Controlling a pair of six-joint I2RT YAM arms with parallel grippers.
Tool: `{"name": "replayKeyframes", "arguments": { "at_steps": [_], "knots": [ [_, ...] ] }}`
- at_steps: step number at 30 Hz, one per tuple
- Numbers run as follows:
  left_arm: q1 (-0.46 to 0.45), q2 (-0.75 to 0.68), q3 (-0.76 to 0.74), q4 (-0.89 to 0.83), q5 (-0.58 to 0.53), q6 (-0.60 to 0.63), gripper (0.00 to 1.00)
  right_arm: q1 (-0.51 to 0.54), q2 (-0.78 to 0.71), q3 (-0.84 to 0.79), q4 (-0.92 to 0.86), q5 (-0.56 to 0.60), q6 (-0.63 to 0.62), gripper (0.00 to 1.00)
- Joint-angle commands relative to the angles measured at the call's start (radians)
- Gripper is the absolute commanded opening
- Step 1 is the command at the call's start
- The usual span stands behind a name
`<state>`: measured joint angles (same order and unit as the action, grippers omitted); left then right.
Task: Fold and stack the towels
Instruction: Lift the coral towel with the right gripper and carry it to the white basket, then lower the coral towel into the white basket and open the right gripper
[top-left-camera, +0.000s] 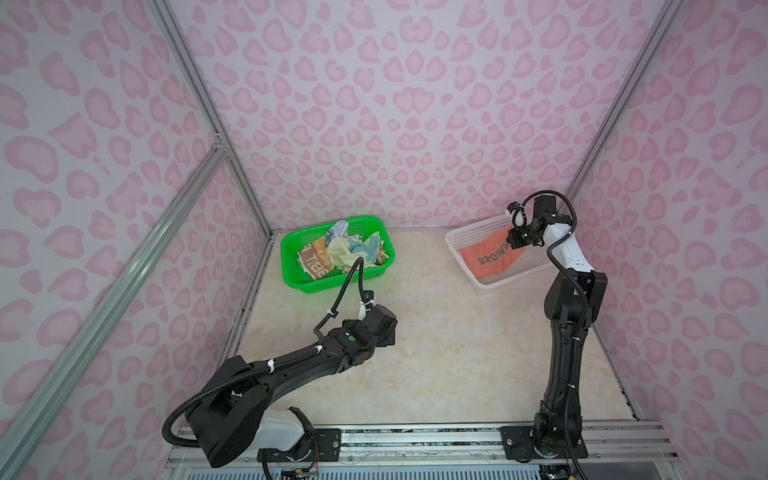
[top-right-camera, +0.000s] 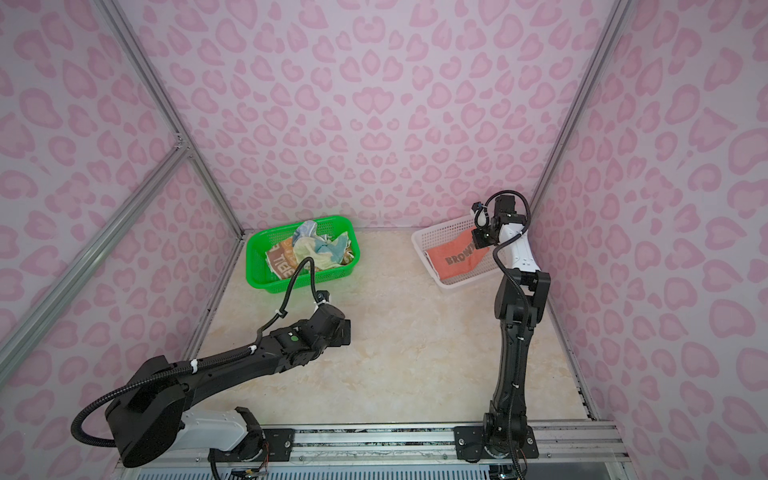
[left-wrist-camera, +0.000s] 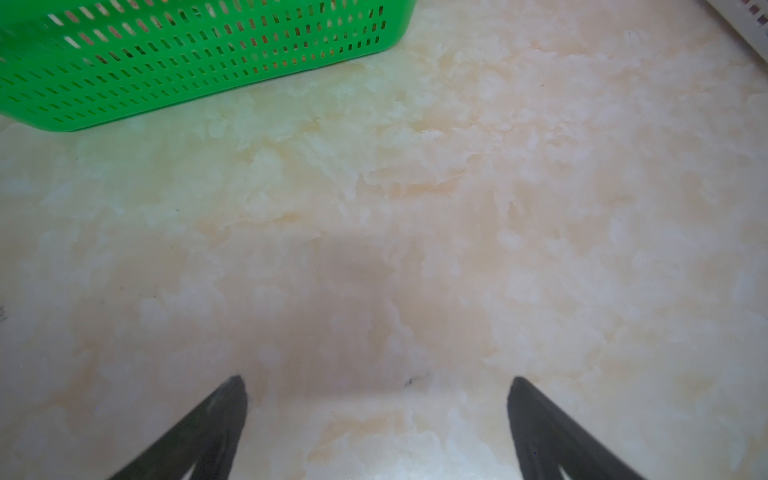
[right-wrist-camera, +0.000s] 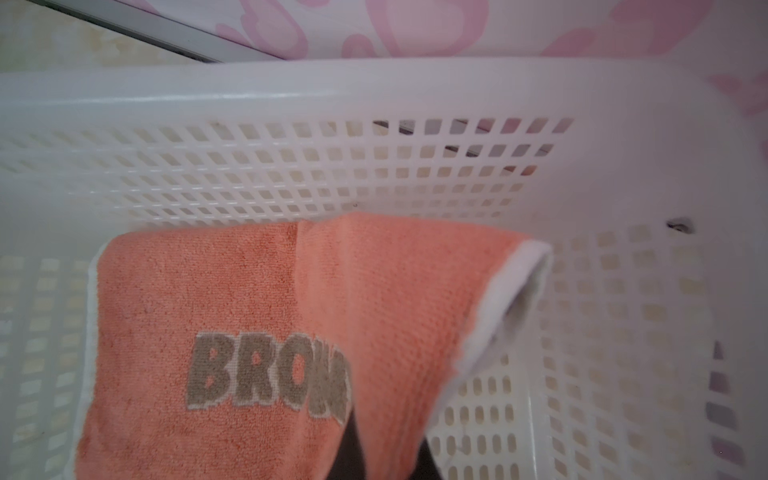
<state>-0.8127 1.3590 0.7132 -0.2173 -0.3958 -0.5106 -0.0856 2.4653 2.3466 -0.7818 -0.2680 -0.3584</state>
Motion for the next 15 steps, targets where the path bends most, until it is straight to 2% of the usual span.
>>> {"name": "replayKeyframes", "arguments": {
  "at_steps": [1,3,4,5,9,15],
  "knots": [
    [0.001,0.003,0.0,0.008,-0.014,0.001,1.0,0.0,0.018,0.005,-0.007,0.027,0.022,0.43],
    [0.001,-0.001,-0.004,0.008,-0.014,0.003,1.0,0.0,0.017,0.005,-0.001,0.036,0.042,0.64],
    [0.001,-0.003,-0.005,0.009,-0.014,0.004,1.0,0.0,0.014,0.007,0.002,0.038,0.051,0.84],
    [0.001,-0.007,-0.007,0.008,-0.014,0.006,1.0,-0.002,0.011,0.005,0.004,0.043,0.066,0.98],
    [0.001,-0.027,-0.024,0.016,-0.019,0.009,1.0,0.001,-0.02,-0.01,0.023,0.067,0.103,0.99],
    [0.001,-0.051,-0.046,0.028,-0.038,0.006,0.98,0.008,-0.118,-0.131,0.111,0.086,0.131,0.99]
  ]
}}
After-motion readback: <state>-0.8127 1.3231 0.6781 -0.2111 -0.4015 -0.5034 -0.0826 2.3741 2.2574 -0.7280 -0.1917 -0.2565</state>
